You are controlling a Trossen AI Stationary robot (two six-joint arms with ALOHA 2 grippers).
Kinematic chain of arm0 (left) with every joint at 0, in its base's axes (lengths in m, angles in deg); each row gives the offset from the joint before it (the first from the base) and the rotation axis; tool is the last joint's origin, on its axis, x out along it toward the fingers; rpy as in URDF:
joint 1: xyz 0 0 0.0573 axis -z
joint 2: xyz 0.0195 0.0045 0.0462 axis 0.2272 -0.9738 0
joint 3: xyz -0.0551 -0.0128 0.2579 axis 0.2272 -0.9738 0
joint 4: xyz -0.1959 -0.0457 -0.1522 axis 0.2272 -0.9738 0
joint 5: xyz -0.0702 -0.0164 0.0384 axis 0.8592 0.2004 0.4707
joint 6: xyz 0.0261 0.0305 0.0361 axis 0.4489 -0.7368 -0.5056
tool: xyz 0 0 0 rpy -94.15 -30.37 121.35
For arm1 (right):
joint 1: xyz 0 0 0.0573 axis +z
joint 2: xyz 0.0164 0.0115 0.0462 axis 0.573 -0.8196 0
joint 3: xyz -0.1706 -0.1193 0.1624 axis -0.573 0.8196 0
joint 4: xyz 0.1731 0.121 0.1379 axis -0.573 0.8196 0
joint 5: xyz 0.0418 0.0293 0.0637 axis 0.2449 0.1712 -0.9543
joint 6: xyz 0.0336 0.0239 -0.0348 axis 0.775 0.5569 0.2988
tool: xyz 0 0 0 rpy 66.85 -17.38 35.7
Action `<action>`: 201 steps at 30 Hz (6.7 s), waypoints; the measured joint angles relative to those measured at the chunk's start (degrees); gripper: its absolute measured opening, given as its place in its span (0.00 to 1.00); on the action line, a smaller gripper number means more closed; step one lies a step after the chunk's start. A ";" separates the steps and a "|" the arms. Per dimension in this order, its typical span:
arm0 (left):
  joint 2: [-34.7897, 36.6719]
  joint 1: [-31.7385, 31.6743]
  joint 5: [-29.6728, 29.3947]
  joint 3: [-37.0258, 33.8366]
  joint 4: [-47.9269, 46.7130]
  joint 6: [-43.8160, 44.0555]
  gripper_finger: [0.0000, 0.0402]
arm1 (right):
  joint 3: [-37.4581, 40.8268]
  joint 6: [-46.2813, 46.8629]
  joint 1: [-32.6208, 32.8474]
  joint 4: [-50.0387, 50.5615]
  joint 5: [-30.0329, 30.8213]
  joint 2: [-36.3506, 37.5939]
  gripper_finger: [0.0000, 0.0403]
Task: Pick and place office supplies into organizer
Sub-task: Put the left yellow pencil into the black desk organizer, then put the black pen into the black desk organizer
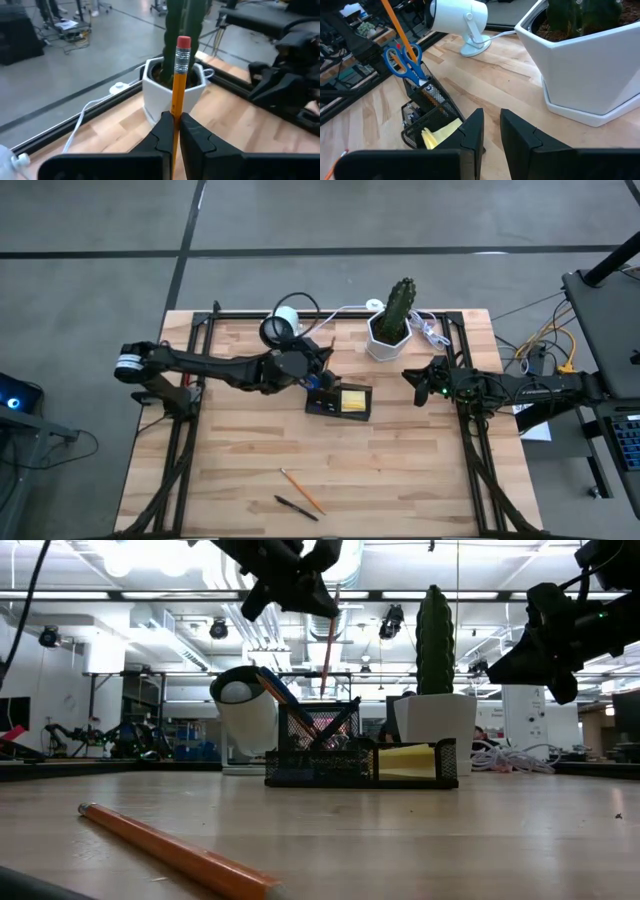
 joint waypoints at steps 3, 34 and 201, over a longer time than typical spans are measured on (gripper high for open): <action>-0.87 0.00 -0.62 -0.11 0.79 -0.05 0.00 | 0.00 0.02 -0.01 0.00 0.01 0.00 0.13; -4.72 2.01 -1.09 -0.33 0.88 0.54 0.00 | 0.00 -0.06 -0.01 0.09 0.00 0.00 0.13; -31.61 37.22 37.23 21.40 -44.85 0.09 0.60 | 0.02 6.26 -0.01 1.40 -4.78 -6.26 0.13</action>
